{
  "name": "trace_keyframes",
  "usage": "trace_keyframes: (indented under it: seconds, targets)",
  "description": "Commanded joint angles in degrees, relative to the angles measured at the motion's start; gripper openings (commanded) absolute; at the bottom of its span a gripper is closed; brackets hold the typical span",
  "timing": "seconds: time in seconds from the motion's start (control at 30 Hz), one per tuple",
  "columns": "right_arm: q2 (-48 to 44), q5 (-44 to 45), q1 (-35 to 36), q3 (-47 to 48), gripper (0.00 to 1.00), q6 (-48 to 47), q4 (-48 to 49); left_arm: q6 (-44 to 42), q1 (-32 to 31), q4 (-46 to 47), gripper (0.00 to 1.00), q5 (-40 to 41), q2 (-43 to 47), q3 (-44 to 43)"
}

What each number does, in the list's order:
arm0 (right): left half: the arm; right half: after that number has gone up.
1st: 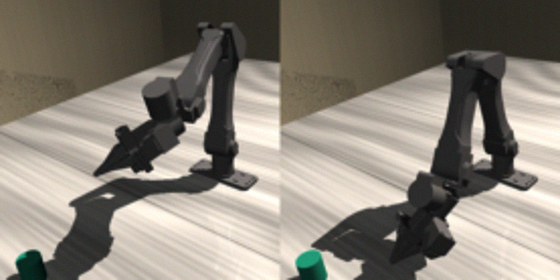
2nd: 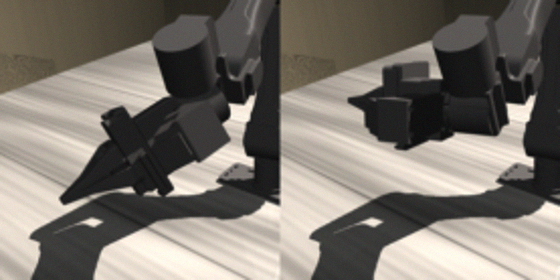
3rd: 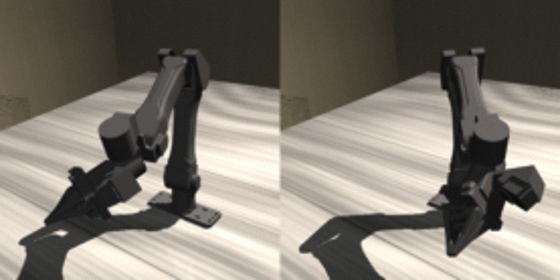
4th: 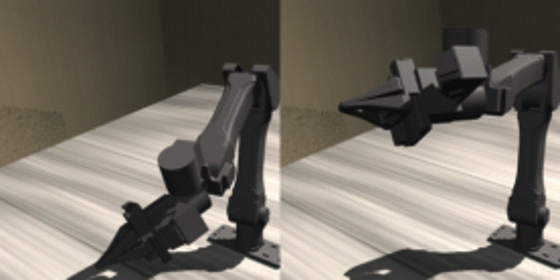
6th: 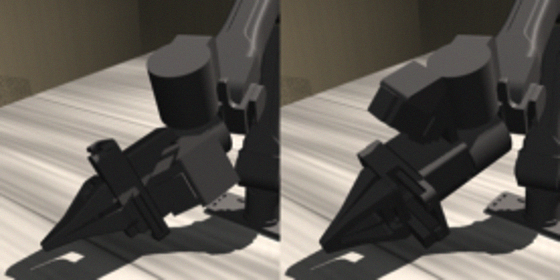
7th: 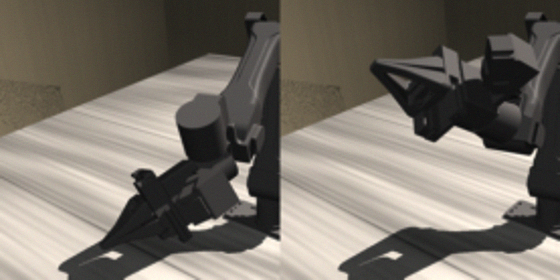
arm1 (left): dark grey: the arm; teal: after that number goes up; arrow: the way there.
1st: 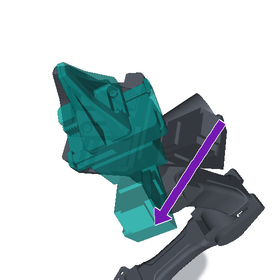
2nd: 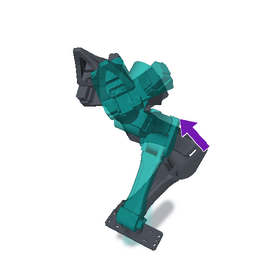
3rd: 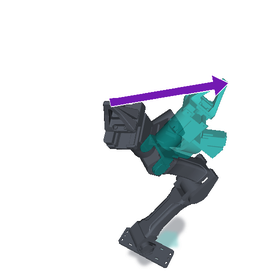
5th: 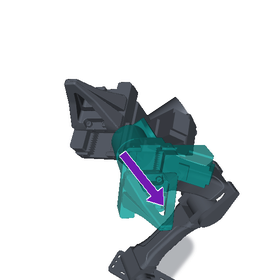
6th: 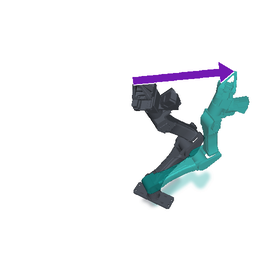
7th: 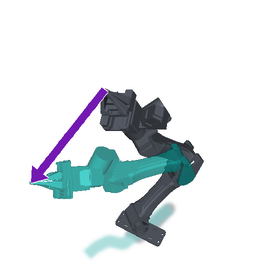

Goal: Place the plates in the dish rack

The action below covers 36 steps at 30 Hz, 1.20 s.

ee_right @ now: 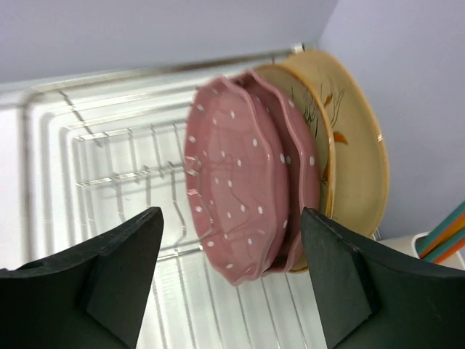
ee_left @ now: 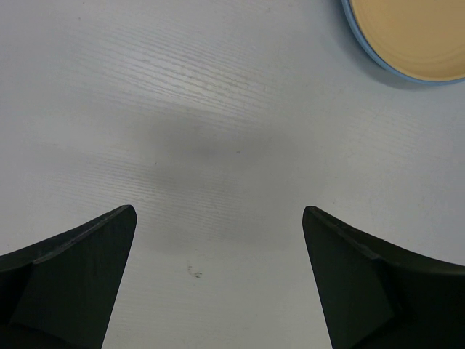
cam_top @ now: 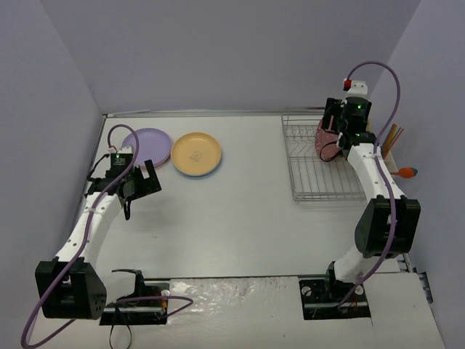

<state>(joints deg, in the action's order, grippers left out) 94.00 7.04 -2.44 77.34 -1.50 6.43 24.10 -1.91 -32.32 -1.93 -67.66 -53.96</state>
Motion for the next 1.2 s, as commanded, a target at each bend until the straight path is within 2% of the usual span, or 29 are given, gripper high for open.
trace_keyframes:
  seconds: [0.0,0.13,0.23,0.37,0.47,0.77,0.97,1.17]
  targets:
    - [-12.8,-5.4,1.6,1.3,0.80,4.1,1.9,4.5,-0.3,3.0,0.97,-2.2,-0.1,-2.0]
    - [-19.5,-12.0,1.9,-3.2,0.90,10.7,2.1,9.9,-1.2,4.1,0.97,-2.2,-2.1,-3.4]
    - [-24.3,-17.5,2.5,-6.7,0.92,17.3,2.8,14.4,-2.3,5.2,0.97,-1.5,-5.3,-5.5]
    - [-30.3,-22.6,6.8,-13.8,0.93,23.5,4.0,19.1,-4.7,5.5,0.97,1.3,-13.0,-11.6]
    - [-33.4,-23.9,9.5,-18.2,0.93,25.1,4.1,21.2,-7.1,5.5,0.97,3.5,-18.8,-15.9]
    - [-40.3,-28.6,10.6,-27.2,0.93,27.7,4.1,23.4,-10.0,-0.6,0.94,10.8,-37.7,-33.2]
    - [-42.3,-30.8,10.7,-29.9,0.93,28.2,4.0,23.2,-10.6,-3.0,0.83,12.4,-45.6,-40.0]
    - [-42.4,-31.0,10.8,-30.2,0.93,27.0,3.9,23.5,-12.4,-4.0,0.69,13.0,-49.2,-41.4]
